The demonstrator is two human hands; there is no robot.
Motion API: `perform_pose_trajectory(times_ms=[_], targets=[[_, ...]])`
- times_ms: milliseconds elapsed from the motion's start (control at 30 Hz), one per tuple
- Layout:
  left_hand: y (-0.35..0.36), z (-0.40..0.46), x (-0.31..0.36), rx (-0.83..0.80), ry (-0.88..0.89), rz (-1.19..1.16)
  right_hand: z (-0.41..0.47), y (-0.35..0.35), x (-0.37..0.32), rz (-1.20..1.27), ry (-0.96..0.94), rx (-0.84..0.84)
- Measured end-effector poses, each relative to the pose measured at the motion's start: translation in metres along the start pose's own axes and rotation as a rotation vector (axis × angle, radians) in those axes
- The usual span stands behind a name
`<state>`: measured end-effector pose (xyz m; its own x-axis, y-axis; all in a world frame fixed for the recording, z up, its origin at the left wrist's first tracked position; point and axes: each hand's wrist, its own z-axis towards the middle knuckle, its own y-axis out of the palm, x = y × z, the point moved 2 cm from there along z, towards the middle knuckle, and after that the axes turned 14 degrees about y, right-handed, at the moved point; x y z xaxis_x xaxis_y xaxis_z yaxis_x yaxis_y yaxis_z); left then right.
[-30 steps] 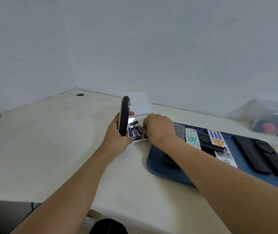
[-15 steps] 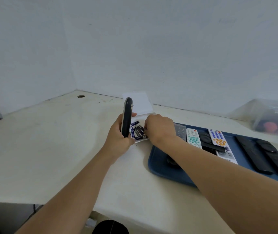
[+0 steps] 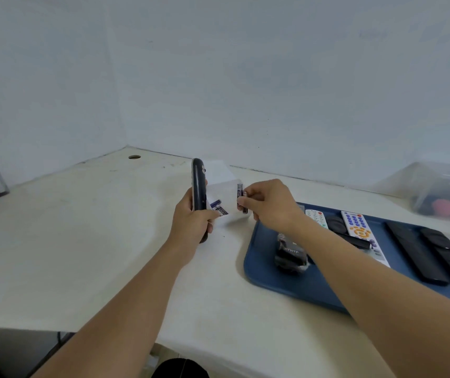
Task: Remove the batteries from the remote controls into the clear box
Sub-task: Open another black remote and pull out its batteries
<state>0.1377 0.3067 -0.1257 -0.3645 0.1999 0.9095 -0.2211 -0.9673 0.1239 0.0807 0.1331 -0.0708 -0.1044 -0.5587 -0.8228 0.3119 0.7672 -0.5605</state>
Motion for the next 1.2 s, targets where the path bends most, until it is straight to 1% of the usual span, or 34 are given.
perform_pose_trajectory(times_ms=[67,100,233,333,433,500,533,567,633,667,733,833,900,967,1033,1133,1200], targets=[[0.001,0.002,-0.002,0.004,-0.014,0.006,-0.007,-0.004,0.009,0.334,0.135,-0.128],[0.001,0.002,-0.003,0.004,-0.015,0.017,-0.008,-0.005,0.013,0.437,0.183,-0.171],[0.001,-0.001,-0.004,0.107,0.033,0.132,-0.013,-0.011,0.020,0.712,0.263,-0.302],[-0.002,-0.003,0.001,0.165,0.048,0.226,-0.017,-0.017,0.023,0.790,0.272,-0.373],[0.001,-0.004,0.015,0.228,0.129,0.248,-0.021,-0.030,0.031,0.836,0.269,-0.362],[0.014,-0.001,0.031,0.257,0.159,0.123,-0.023,-0.041,0.038,0.906,0.274,-0.345],[0.026,0.002,0.037,0.246,0.115,-0.006,-0.024,-0.047,0.041,0.939,0.275,-0.334],[0.041,0.004,0.042,0.197,0.028,-0.183,-0.026,-0.054,0.044,0.973,0.278,-0.322],[0.080,0.005,0.051,0.018,-0.218,-0.559,-0.028,-0.070,0.053,1.053,0.282,-0.308],[0.105,0.004,0.053,-0.068,-0.331,-0.687,-0.029,-0.083,0.059,1.093,0.281,-0.298],[0.148,-0.005,0.056,-0.173,-0.480,-0.813,-0.035,-0.106,0.071,1.171,0.302,-0.263],[0.203,-0.018,0.055,-0.256,-0.588,-0.840,-0.047,-0.145,0.096,1.252,0.315,-0.181],[0.221,-0.021,0.051,-0.299,-0.602,-0.796,-0.054,-0.165,0.106,1.250,0.302,-0.132],[0.240,-0.025,0.044,-0.362,-0.616,-0.715,-0.058,-0.183,0.114,1.155,0.253,-0.091],[0.253,-0.031,0.034,-0.419,-0.615,-0.637,-0.059,-0.190,0.115,0.995,0.183,-0.036],[0.260,-0.037,0.028,-0.492,-0.531,-0.549,-0.059,-0.185,0.112,0.688,0.084,0.118],[0.259,-0.036,0.028,-0.511,-0.463,-0.500,-0.059,-0.182,0.108,0.464,0.011,0.206]])
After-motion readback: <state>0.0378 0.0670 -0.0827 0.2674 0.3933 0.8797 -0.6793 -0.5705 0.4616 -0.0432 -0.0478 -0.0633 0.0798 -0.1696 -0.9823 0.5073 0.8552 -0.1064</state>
